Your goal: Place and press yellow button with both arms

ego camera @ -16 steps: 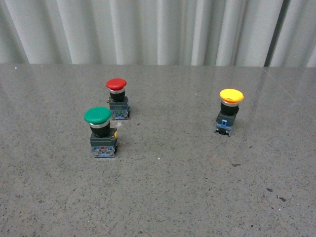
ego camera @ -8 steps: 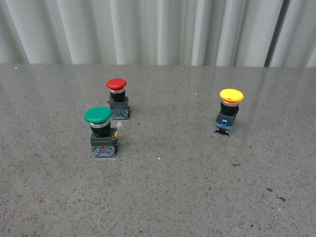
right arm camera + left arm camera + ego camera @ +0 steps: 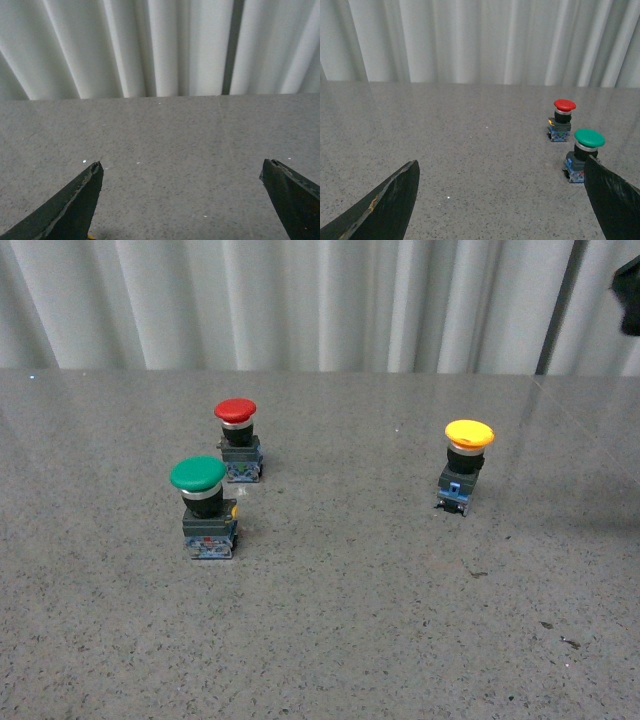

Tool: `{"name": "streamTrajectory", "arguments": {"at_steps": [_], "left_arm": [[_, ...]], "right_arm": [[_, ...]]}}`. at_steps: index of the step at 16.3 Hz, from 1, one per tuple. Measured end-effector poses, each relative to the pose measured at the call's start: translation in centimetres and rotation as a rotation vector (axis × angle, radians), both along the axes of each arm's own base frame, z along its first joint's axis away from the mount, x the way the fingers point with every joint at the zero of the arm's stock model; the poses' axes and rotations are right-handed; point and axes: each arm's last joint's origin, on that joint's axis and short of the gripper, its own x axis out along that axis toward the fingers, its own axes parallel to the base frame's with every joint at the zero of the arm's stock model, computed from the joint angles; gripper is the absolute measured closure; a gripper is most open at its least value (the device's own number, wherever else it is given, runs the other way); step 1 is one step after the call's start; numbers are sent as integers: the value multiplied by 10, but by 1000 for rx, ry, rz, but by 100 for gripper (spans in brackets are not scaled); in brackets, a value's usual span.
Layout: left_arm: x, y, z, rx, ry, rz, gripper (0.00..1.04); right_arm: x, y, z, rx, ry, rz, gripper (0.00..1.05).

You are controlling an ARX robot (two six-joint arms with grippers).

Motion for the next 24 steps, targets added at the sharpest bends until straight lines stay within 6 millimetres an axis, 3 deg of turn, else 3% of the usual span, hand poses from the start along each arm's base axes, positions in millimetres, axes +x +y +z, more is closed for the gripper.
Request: {"name": "streamTrajectory", "arguments": {"at_steps": [2, 5, 9, 10, 18, 24], "left_arm": [[0, 0, 0, 0, 0, 0, 7], [0, 0, 0, 0, 0, 0, 7], [0, 0, 0, 0, 0, 0, 7], [0, 0, 0, 0, 0, 0, 7], [0, 0, 0, 0, 0, 0, 7], [0, 0, 0, 0, 0, 0, 7]], "right_arm": [[8, 18, -8, -13, 34, 46, 23], [12, 41, -20, -33, 71, 97, 56], [19, 54, -39, -50, 129, 118, 99], [21, 56, -40, -55, 134, 118, 103], [24, 74, -42, -65, 149, 170, 103], [23, 86, -56, -76, 194, 230, 103]]}}
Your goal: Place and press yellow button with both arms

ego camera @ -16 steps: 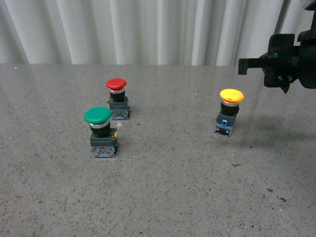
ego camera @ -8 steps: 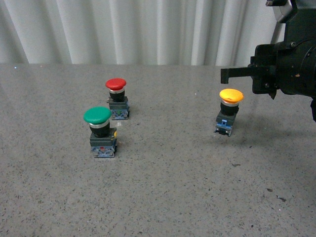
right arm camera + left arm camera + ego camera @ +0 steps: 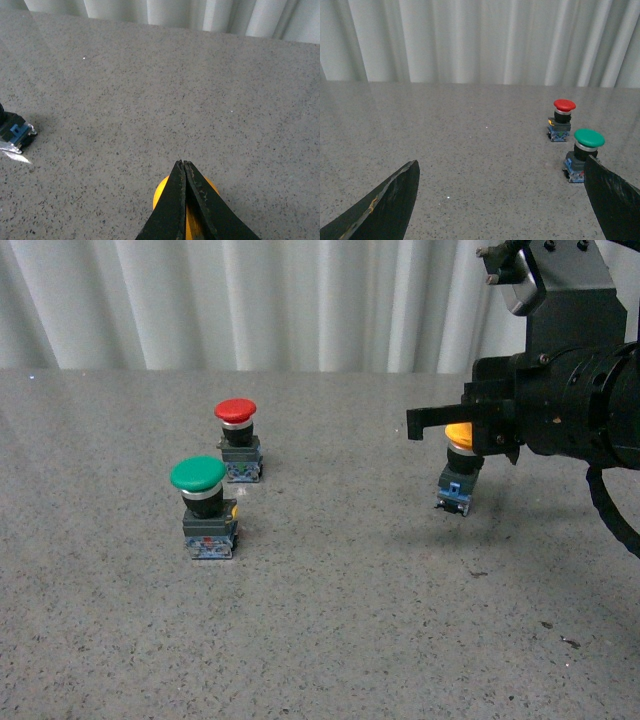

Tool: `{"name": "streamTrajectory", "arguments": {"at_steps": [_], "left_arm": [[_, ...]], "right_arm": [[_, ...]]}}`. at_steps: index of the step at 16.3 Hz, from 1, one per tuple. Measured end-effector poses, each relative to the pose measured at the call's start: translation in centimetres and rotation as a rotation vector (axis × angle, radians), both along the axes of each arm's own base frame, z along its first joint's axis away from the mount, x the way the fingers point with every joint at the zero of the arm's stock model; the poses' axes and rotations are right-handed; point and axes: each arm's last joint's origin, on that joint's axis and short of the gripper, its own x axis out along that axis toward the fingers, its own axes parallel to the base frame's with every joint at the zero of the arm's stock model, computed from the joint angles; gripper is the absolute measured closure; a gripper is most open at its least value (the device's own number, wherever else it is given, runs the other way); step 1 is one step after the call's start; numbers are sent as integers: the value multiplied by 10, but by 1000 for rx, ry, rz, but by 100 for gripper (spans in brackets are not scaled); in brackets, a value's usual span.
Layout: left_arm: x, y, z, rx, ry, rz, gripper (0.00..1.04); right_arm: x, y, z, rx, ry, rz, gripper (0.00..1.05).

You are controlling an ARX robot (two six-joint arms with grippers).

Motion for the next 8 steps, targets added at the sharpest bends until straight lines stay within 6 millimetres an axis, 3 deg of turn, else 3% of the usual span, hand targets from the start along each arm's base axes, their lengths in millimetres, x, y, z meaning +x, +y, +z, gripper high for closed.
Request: {"name": "streamTrajectory", "arguments": {"at_steps": [8], "left_arm": [[0, 0, 0, 0, 0, 0, 7]], "right_arm": [[1, 0, -8, -18, 46, 0, 103]]}}
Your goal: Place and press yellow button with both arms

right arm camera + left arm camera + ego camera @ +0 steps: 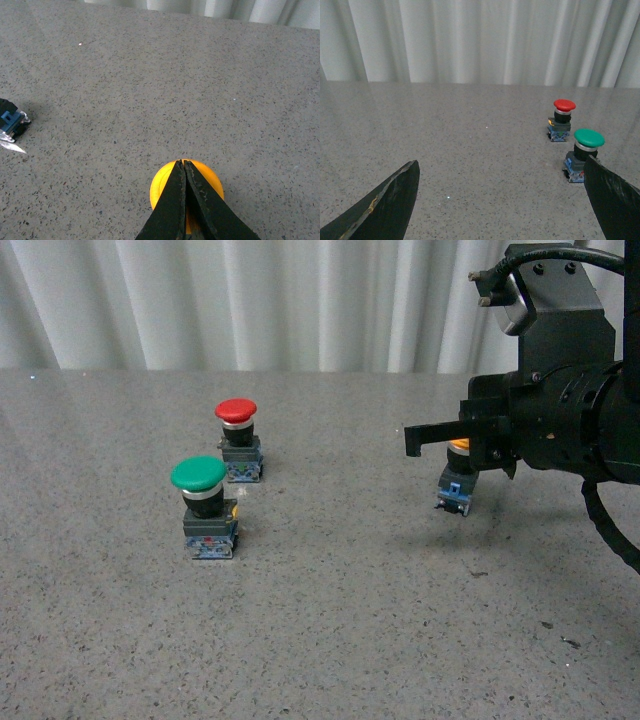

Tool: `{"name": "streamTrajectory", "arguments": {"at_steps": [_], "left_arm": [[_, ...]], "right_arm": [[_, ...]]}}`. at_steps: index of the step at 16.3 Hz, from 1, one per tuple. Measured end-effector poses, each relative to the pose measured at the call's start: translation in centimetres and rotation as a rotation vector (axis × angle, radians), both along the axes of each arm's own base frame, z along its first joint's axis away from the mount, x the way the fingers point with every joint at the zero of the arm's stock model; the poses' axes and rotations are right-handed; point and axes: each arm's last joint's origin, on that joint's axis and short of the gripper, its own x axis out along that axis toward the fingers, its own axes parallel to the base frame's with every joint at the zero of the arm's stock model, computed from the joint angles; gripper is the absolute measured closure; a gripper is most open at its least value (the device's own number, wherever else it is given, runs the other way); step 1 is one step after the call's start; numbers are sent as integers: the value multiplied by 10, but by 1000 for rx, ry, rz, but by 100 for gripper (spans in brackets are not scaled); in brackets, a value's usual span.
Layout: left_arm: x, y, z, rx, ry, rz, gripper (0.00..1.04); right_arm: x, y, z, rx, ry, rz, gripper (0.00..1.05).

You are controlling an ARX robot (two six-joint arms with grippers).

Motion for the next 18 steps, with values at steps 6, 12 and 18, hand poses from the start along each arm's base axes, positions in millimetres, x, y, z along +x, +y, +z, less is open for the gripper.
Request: {"name": "streamTrajectory", "arguments": {"at_steps": [6, 12, 18], "left_arm": [[0, 0, 0, 0, 0, 0, 7], [0, 0, 0, 0, 0, 0, 7], [0, 0, 0, 0, 0, 0, 7]], "right_arm": [[3, 1, -1, -28, 35, 6, 103], [5, 1, 1, -62, 70, 5, 103], [-26, -10, 94, 187, -273, -37, 103]]}}
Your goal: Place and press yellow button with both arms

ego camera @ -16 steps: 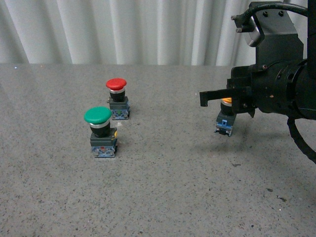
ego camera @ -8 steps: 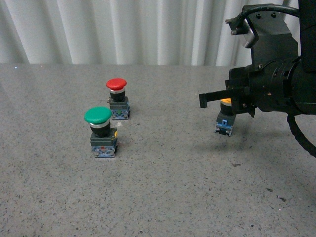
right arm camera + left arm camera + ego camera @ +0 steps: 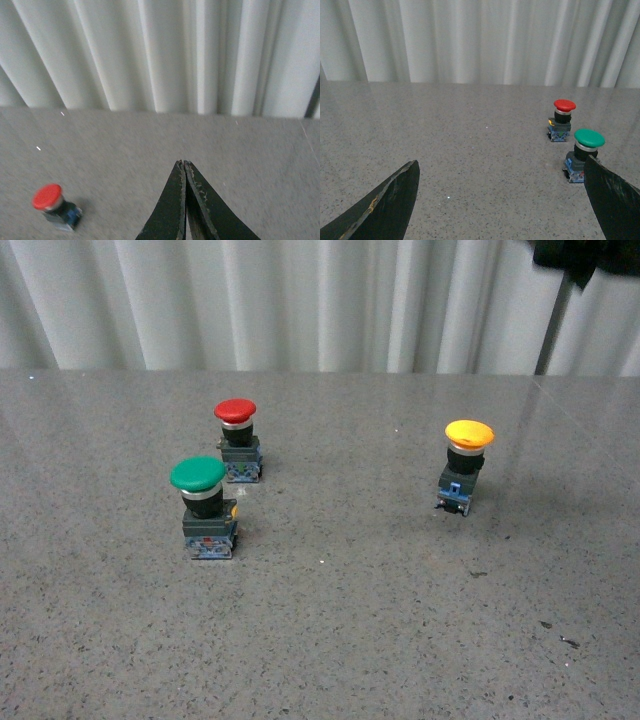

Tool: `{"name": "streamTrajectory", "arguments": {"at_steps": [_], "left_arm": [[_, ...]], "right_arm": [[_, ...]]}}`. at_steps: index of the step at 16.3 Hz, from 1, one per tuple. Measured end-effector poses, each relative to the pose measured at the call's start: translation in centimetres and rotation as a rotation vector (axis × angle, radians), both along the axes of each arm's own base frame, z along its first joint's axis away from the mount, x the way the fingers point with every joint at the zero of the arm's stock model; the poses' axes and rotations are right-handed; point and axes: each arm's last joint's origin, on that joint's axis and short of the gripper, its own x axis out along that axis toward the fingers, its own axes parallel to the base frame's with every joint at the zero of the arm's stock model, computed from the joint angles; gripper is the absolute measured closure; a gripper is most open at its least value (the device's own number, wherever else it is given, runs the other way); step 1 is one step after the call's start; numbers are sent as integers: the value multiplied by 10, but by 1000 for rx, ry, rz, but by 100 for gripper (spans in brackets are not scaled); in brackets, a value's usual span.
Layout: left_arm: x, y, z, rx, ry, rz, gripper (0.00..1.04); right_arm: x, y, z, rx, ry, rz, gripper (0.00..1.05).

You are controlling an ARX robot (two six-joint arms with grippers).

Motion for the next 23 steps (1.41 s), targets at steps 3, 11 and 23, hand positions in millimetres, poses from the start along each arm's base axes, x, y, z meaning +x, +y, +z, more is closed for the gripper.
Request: {"name": "streamTrajectory", "arguments": {"at_steps": [3, 11, 23], "left_arm": [[0, 0, 0, 0, 0, 0, 7], [0, 0, 0, 0, 0, 0, 7], [0, 0, 0, 0, 0, 0, 7]], "right_arm": [[-41, -11, 20, 41, -68, -64, 103], [-135, -88, -46, -113, -82, -258, 103], [-188, -118, -83, -114, -111, -262, 103]]}}
